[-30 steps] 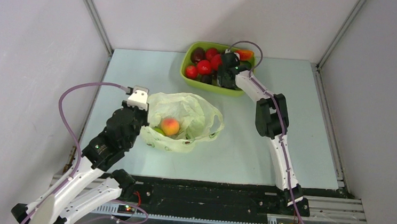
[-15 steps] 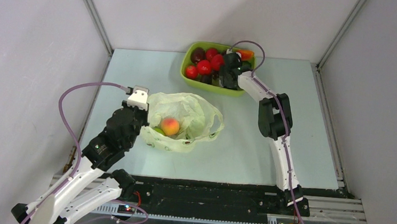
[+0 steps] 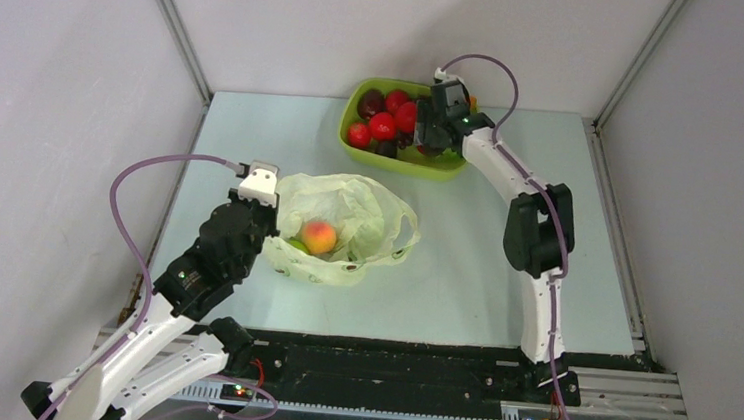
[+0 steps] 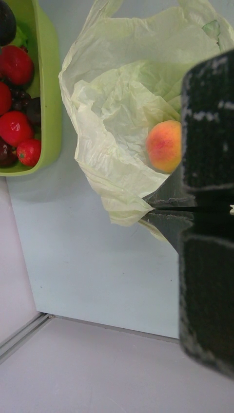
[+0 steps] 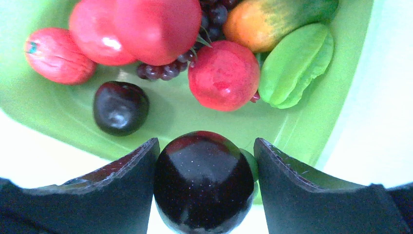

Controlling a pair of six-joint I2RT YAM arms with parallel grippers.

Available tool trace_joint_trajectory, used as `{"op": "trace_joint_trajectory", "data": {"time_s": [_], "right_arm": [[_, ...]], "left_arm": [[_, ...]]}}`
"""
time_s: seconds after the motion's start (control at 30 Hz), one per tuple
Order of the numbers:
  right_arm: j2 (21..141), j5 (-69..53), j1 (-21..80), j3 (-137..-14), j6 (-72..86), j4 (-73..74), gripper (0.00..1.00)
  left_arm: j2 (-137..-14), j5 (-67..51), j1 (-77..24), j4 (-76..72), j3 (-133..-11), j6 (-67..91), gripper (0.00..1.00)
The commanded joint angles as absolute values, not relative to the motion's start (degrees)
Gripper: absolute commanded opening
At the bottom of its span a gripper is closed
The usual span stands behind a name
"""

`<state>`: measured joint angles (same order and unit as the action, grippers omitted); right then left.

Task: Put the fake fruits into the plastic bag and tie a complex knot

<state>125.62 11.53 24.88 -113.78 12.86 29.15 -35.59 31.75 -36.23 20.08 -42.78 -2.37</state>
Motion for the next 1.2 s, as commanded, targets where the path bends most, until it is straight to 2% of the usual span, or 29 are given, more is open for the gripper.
{"op": "trace_joint_trajectory", "data": {"time_s": [0.0,0.4,0.53,0.7,0.97,1.17], "right_arm": [[118.0,8.2,24.5,-110.3,13.1,24.8,0.44],[99.2,-7.5,24.8,-91.1,13.9,13.2,0.44],[91.1,-10.9,27.2,-80.8,16.2,5.9,0.45],[84.8,-10.4,34.2,-74.6,17.0,1.2,0.45],[87.1,-8.8,47.8,-71.7,17.9,-6.2,0.45],[93.5,-9.0,51.9,-72.2,18.3,-10.3,0.45]], "left_arm": [[-35.2,32.0,-36.0,18.8,-45.4,-1.4,0.00],[-35.7,31.6,-35.9,18.7,-45.4,-1.2,0.00],[-36.0,31.5,-35.9,18.7,-45.4,-1.2,0.00],[-36.5,31.1,-35.9,18.5,-45.3,-1.0,0.00],[-36.5,30.5,-35.9,18.3,-45.3,-0.8,0.00],[-36.0,30.6,-35.9,18.3,-45.2,-0.8,0.00]]}}
